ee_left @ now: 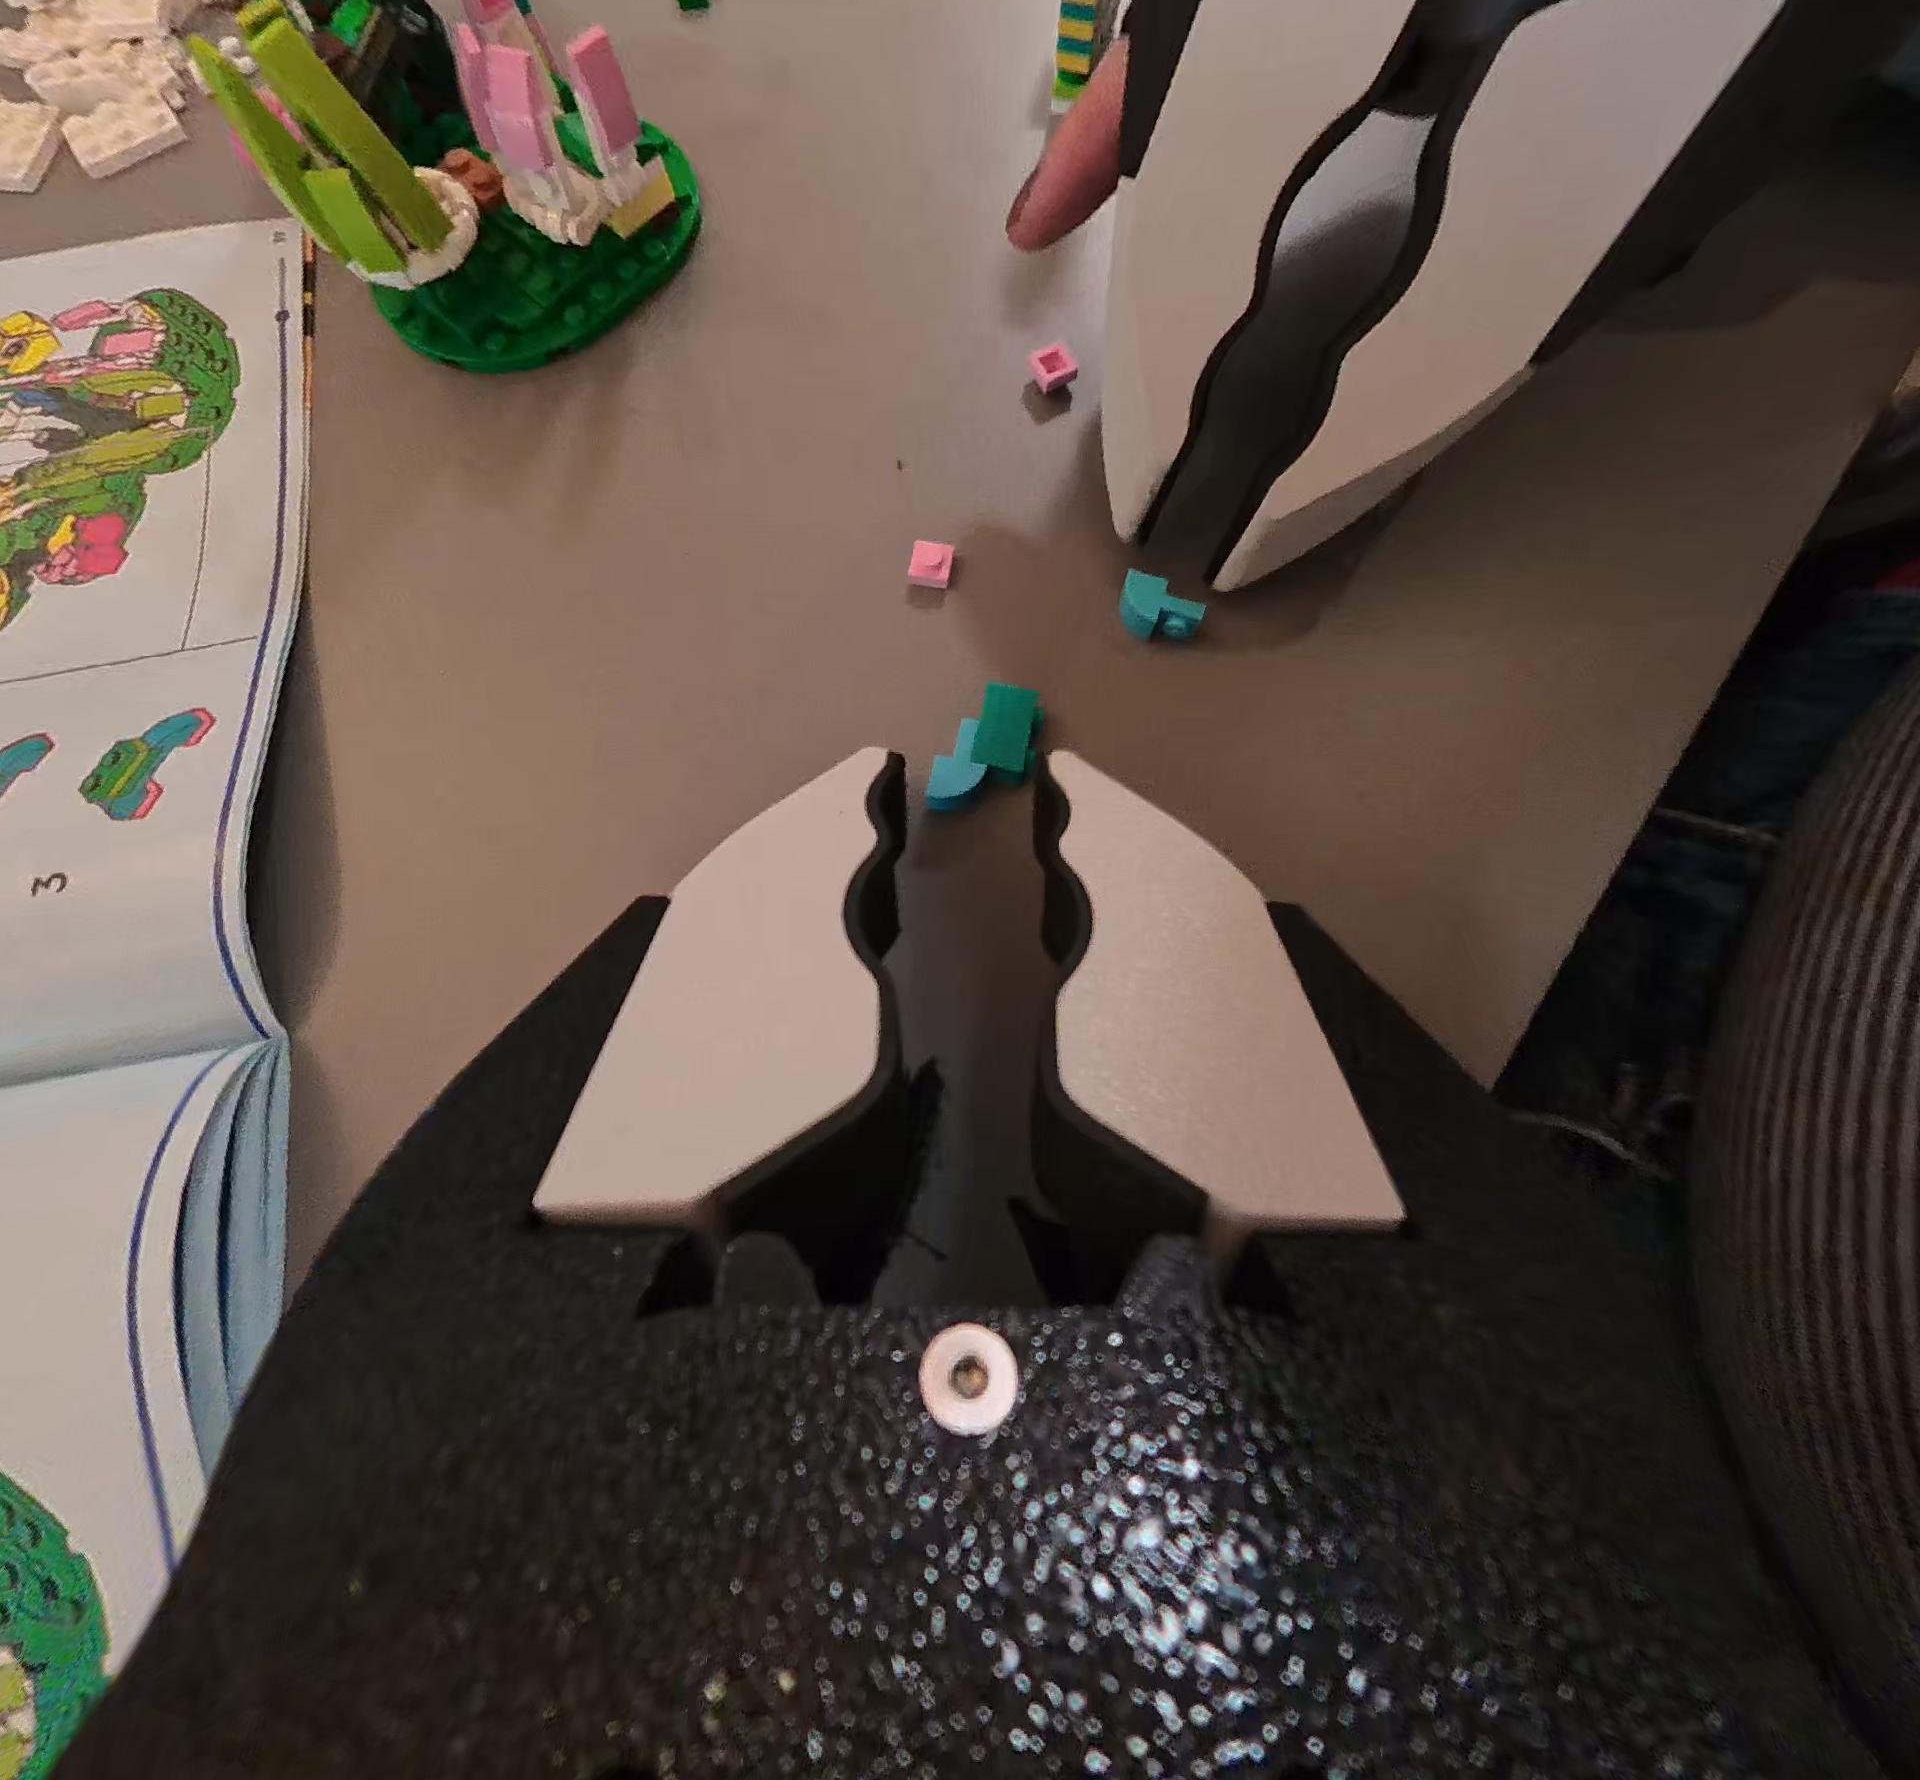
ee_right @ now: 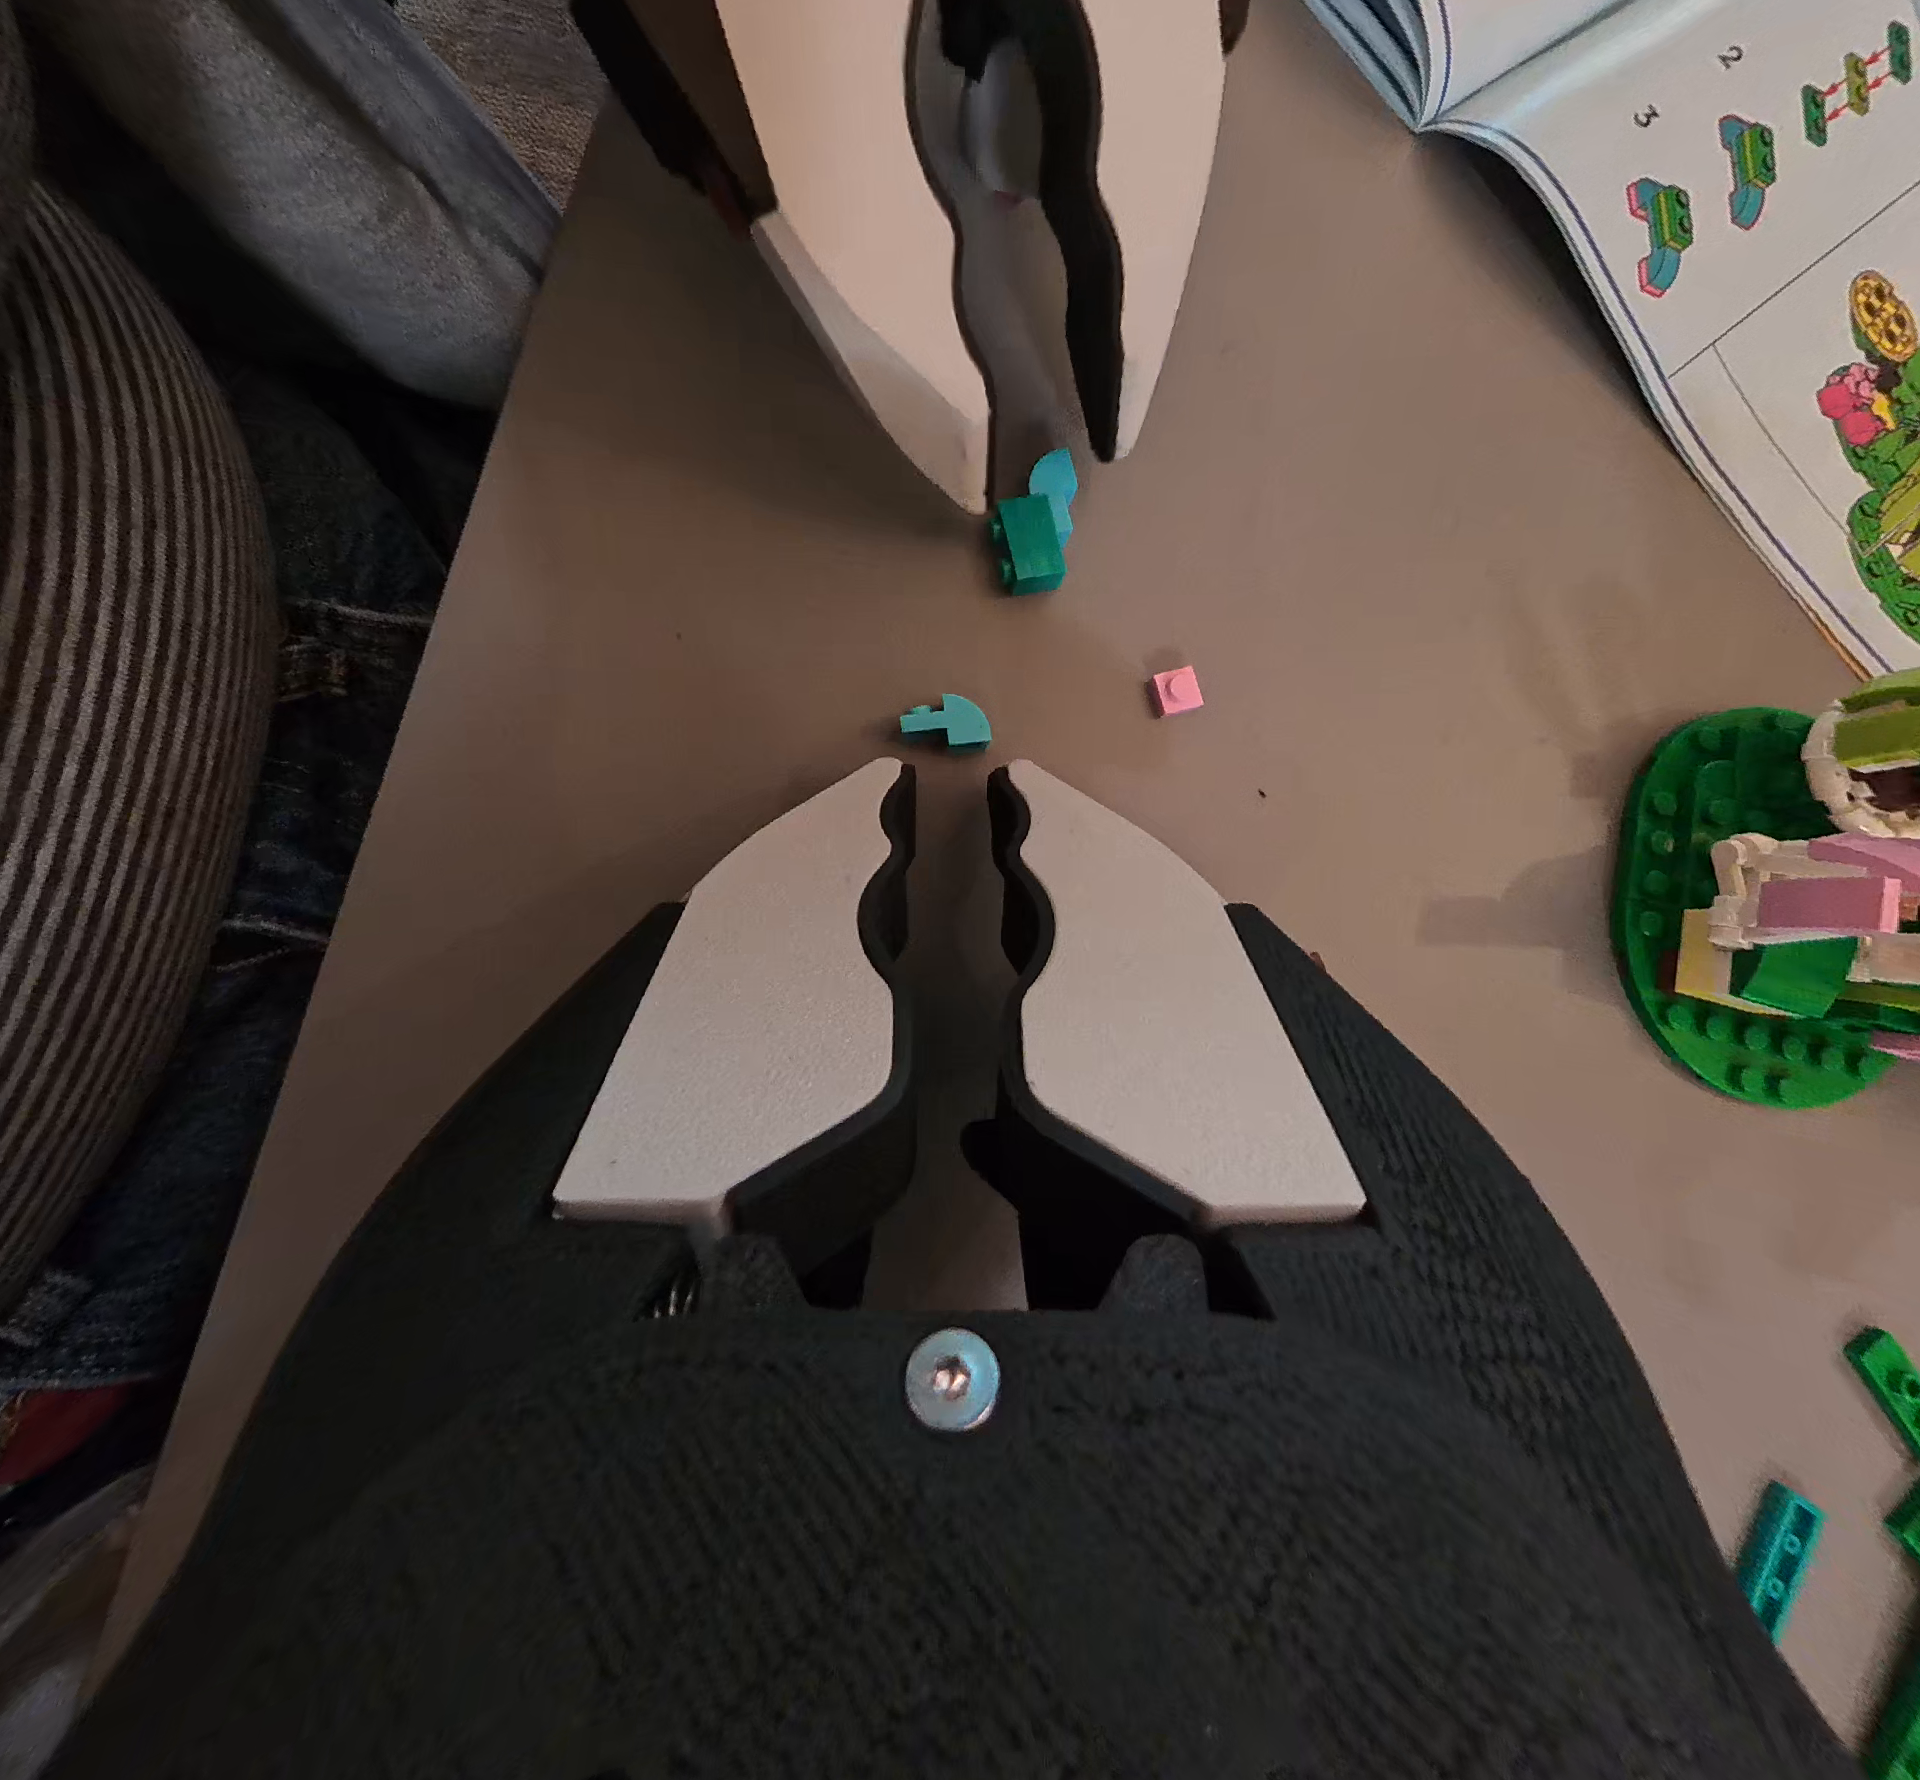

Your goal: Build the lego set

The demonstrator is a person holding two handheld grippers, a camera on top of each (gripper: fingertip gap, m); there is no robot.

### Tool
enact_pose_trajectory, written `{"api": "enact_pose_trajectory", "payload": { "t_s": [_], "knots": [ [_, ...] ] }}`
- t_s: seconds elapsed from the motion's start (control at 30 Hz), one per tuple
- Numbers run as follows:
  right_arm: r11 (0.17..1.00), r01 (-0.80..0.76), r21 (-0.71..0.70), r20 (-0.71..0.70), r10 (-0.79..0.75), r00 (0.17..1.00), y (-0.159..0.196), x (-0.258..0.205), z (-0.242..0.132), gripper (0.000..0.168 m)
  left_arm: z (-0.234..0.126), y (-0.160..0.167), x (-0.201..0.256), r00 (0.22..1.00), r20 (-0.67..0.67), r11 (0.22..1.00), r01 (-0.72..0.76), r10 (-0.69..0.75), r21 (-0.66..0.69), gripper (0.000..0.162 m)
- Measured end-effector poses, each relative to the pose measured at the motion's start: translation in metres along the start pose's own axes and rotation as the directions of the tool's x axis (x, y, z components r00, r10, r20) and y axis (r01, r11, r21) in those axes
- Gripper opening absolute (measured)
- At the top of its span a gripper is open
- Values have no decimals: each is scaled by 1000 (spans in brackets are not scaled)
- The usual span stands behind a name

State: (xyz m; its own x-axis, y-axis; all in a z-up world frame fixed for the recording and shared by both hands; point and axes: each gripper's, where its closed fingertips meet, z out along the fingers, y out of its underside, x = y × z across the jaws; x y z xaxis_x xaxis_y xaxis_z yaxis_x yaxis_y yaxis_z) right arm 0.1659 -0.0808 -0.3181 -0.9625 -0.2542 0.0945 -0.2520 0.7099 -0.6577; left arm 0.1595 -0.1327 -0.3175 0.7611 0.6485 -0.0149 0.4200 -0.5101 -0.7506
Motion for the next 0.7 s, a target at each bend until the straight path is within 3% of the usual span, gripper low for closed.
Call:
{"api": "enact_pose_trajectory", "payload": {
  "t_s": [0.6,0.7],
  "knots": [
    [1000,7,20,-8,-7,1000,2,-1,-5,13,6,2,4,997,-53,998,-49,47,-44,17],
    [999,19,34,-16,-18,1000,0,0,-5,13,6,2,4,997,-52,998,-57,54,-41,8]
  ]
}}
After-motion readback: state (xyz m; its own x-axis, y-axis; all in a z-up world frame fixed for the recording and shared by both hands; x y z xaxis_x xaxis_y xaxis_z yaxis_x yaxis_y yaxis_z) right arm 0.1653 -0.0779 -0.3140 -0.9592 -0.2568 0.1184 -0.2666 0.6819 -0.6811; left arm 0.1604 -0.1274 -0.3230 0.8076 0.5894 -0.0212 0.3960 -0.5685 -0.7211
